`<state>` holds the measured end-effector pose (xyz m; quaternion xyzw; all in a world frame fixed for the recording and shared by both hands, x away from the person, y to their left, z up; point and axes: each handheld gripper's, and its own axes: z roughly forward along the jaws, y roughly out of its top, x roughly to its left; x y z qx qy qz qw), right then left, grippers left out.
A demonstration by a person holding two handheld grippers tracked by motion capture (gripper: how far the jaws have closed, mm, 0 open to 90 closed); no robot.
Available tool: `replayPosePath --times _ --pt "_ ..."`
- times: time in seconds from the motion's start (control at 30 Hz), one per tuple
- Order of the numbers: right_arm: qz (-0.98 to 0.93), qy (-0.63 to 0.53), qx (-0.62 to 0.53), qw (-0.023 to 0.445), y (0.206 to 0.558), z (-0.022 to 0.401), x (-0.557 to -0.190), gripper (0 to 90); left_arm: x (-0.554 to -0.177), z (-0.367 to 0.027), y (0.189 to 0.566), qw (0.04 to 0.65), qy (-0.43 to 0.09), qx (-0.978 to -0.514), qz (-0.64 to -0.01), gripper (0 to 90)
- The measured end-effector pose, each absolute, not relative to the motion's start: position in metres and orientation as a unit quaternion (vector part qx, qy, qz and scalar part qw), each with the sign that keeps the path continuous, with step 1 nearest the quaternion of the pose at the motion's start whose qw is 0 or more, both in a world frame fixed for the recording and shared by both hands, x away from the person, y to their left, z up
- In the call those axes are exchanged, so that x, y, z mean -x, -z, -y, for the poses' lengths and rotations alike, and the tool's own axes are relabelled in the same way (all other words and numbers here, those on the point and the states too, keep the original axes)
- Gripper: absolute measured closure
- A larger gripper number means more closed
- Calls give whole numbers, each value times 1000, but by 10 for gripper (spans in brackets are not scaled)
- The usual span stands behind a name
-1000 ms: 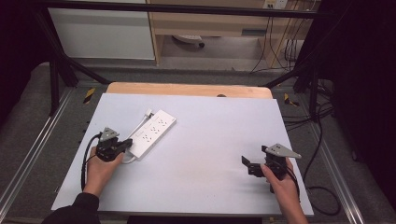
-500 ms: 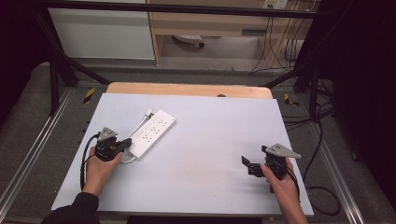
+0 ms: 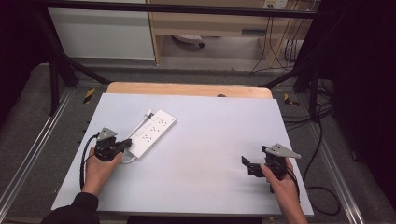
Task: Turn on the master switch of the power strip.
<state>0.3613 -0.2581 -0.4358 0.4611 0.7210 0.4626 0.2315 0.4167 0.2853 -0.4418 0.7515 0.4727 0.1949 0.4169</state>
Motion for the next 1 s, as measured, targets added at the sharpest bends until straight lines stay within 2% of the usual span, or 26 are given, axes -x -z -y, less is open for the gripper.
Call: replayPosePath --times 0.37,1.0 --pt "-721 -463 -461 232 436 258 -362 38 -415 -282 441 405 -212 -756 -468 900" --pt "-721 -463 -461 232 436 258 -362 38 -415 -285 441 414 -209 -748 -474 900"
